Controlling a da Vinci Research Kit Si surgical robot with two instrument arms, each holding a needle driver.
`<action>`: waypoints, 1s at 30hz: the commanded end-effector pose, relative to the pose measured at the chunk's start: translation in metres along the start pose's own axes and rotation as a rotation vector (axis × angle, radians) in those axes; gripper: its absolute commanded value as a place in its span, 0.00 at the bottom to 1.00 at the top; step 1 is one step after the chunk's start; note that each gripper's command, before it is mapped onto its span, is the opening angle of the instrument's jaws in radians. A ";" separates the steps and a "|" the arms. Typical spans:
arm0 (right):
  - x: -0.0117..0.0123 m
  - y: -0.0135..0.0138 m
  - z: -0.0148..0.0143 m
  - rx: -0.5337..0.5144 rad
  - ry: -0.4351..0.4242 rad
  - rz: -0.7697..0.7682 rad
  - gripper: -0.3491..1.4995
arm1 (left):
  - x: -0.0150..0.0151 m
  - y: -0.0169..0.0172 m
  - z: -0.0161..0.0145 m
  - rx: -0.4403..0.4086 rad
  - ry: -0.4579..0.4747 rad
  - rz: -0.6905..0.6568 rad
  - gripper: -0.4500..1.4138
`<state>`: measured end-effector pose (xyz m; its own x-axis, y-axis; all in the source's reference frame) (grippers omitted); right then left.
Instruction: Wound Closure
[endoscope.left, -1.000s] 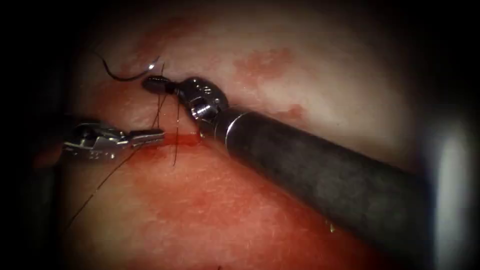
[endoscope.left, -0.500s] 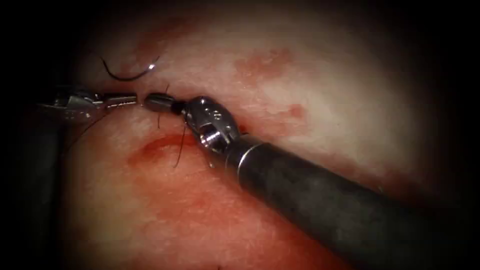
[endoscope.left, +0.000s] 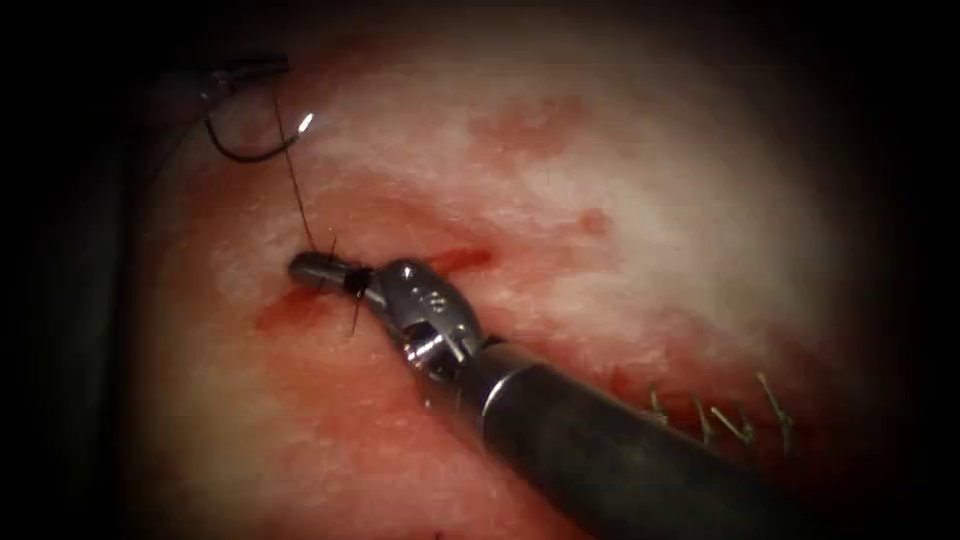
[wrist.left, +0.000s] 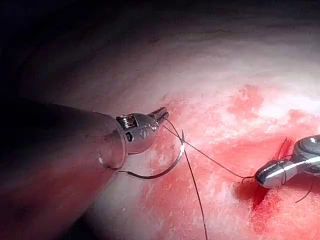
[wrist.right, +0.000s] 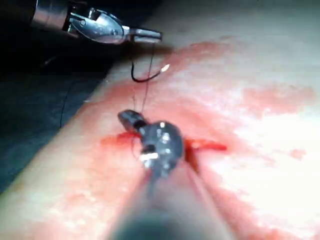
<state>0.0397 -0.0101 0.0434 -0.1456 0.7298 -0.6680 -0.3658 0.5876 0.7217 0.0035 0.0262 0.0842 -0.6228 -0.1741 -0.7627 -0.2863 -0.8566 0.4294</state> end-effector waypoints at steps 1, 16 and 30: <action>-0.0005 -0.0001 0.0005 -0.003 0.001 -0.002 0.00 | -0.0004 -0.0002 0.0010 0.015 0.001 -0.004 0.00; -0.0026 -0.0031 -0.0037 -0.031 -0.008 -0.027 0.00 | -0.0018 -0.0027 0.0028 0.099 -0.001 -0.046 0.00; -0.0026 -0.0026 -0.0034 -0.045 -0.014 -0.063 0.00 | -0.0042 -0.0048 0.0046 0.162 -0.013 -0.047 0.00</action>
<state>0.0372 -0.0149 0.0422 -0.1075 0.6984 -0.7076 -0.4166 0.6145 0.6699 0.0045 0.0328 0.0872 -0.6161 -0.1240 -0.7778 -0.4315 -0.7730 0.4651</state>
